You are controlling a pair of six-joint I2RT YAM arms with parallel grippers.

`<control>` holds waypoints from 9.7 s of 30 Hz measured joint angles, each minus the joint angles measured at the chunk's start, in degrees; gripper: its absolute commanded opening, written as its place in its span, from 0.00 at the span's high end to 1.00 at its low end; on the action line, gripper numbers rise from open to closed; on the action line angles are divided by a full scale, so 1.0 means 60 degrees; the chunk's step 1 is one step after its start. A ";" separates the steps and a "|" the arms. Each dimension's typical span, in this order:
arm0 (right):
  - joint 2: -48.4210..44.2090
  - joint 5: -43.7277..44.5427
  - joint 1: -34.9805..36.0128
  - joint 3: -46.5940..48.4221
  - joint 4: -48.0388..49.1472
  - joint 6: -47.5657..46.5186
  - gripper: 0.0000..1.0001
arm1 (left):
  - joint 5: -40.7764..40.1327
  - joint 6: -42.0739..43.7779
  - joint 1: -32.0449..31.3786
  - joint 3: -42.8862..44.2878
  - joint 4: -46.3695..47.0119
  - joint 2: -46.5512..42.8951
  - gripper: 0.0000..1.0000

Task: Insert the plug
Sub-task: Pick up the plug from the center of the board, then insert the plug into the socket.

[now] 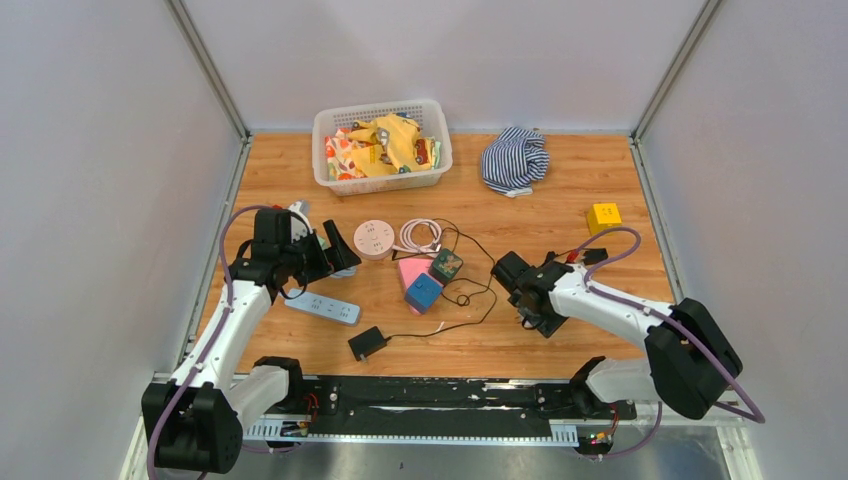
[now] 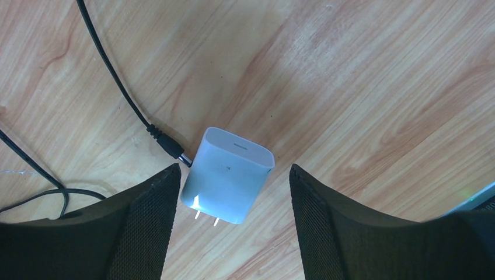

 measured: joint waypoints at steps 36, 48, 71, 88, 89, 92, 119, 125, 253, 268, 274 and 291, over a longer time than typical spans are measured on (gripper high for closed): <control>-0.1333 -0.1067 0.0433 0.0856 0.1938 -0.3439 1.00 | 0.1122 -0.0164 -0.0907 0.0237 0.0189 -0.0026 0.17; -0.2452 -0.2022 0.1042 0.1224 0.4291 -0.3850 1.00 | 0.1738 -0.1373 -0.1588 -0.0109 0.2634 -0.0747 0.16; 0.1075 -0.3049 0.2233 0.3843 0.8266 -0.2065 1.00 | 0.2069 -0.2663 -0.2040 -0.0350 0.4441 -0.0962 0.29; 0.1974 -0.3093 0.2725 0.4466 0.9176 -0.2022 1.00 | 0.1388 -0.2922 -0.2146 -0.0146 0.4455 -0.1253 0.45; 0.1985 -0.3100 0.2725 0.4466 0.9216 -0.2022 1.00 | 0.1355 -0.2947 -0.2149 -0.0120 0.4448 -0.1257 0.46; 0.2018 -0.3133 0.2725 0.4448 0.9460 -0.2040 1.00 | 0.1268 -0.3020 -0.2186 -0.0066 0.4488 -0.1304 0.52; 0.2004 -0.5442 0.2255 0.2124 1.4393 -0.4557 0.94 | 0.1716 -0.3253 -0.2277 -0.0324 0.4291 -0.1716 0.42; 0.1526 -0.6047 0.1989 0.1701 1.4542 -0.5512 0.95 | 0.1963 -0.3377 -0.2266 -0.0572 0.4470 -0.1752 0.33; -0.3085 -0.1814 0.0288 -0.1064 0.5592 -0.8131 0.01 | -0.5475 0.1399 -0.9038 0.3326 0.0022 0.3056 1.00; -0.3173 -0.1818 0.0229 -0.1228 0.5603 -0.8043 0.01 | -0.6178 0.1497 -0.9238 0.3723 -0.0087 0.3636 1.00; -0.3082 -0.1825 0.0200 -0.1228 0.5614 -0.8043 0.01 | -0.6244 0.1494 -0.9267 0.3912 -0.0288 0.3778 1.00; -0.2871 -0.1909 0.0146 -0.1228 0.5705 -0.8036 0.01 | -0.6451 0.1494 -0.9384 0.4146 -0.0637 0.4073 1.00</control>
